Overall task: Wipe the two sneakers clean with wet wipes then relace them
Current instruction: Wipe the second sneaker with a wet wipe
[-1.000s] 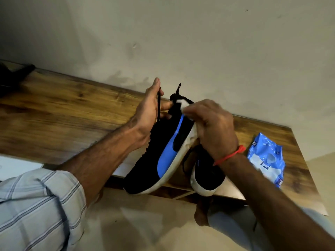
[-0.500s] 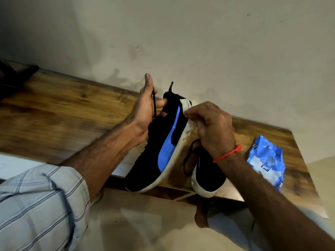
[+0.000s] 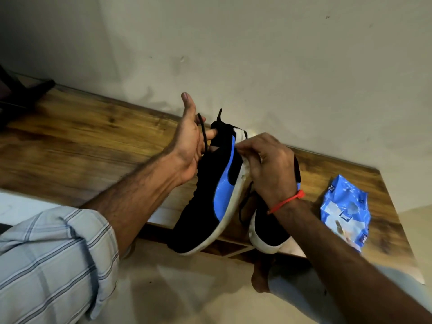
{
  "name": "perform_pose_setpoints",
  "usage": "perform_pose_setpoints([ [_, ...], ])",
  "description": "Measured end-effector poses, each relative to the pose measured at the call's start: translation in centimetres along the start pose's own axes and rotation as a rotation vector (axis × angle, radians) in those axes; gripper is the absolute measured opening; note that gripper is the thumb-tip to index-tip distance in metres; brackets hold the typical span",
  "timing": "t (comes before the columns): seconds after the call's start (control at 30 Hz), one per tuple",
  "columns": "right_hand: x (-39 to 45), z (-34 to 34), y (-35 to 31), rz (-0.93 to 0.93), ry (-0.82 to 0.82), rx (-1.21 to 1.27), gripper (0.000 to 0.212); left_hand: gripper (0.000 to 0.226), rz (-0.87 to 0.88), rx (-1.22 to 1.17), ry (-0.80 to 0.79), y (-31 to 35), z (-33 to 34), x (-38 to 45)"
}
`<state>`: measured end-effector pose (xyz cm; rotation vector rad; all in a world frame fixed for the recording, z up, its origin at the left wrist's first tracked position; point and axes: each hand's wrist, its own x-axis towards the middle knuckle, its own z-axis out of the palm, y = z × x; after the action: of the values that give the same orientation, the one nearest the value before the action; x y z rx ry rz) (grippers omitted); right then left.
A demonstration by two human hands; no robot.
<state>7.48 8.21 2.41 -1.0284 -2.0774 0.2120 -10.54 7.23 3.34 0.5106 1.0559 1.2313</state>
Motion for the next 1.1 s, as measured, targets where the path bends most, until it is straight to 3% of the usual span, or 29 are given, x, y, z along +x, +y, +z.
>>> perform_pose_setpoints([
  [0.17,-3.3,1.6,-2.0,-0.154,-0.169,0.067,0.015,0.078,0.035,-0.016,0.061,0.4,-0.8,0.3],
  [0.3,-0.9,1.7,0.9,0.042,-0.051,0.027,0.017,0.099,0.008,-0.07,0.073,0.0,-0.6,0.5],
  [0.37,0.0,1.5,2.2,0.178,-0.013,0.013,0.015,0.094,-0.027,-0.068,0.066,-0.1,-0.4,0.5],
  [0.47,-0.4,2.2,2.8,0.252,-0.102,-0.006,0.013,0.079,-0.167,0.009,-0.018,-0.3,-0.7,0.8],
  [0.53,-0.8,2.6,2.7,0.254,-0.161,-0.018,0.012,0.07,-0.188,0.145,-0.034,-0.8,-0.8,1.1],
  [0.6,-1.0,2.7,2.5,0.265,-0.192,-0.011,0.011,0.035,-0.106,0.318,-0.003,-1.2,-0.6,1.1],
  [0.63,-1.0,2.7,2.4,0.278,-0.211,-0.004,0.012,0.029,-0.069,0.412,0.001,-1.3,-0.6,1.1],
  [0.77,-1.5,2.8,2.5,0.281,-0.304,-0.044,0.018,0.046,0.02,0.973,-0.169,-1.8,-1.8,1.1],
  [0.87,-1.9,2.7,2.6,0.316,-0.379,-0.063,0.021,0.051,-0.014,1.193,-0.246,-2.6,-2.1,0.6],
  [1.0,-2.3,2.9,2.0,0.282,-0.405,-0.076,0.017,0.061,0.111,1.337,-0.066,-4.4,-1.8,1.0],
  [1.1,-2.8,3.6,1.5,0.243,-0.526,-0.144,0.017,0.042,0.18,1.364,0.035,-5.3,-2.0,1.6],
])
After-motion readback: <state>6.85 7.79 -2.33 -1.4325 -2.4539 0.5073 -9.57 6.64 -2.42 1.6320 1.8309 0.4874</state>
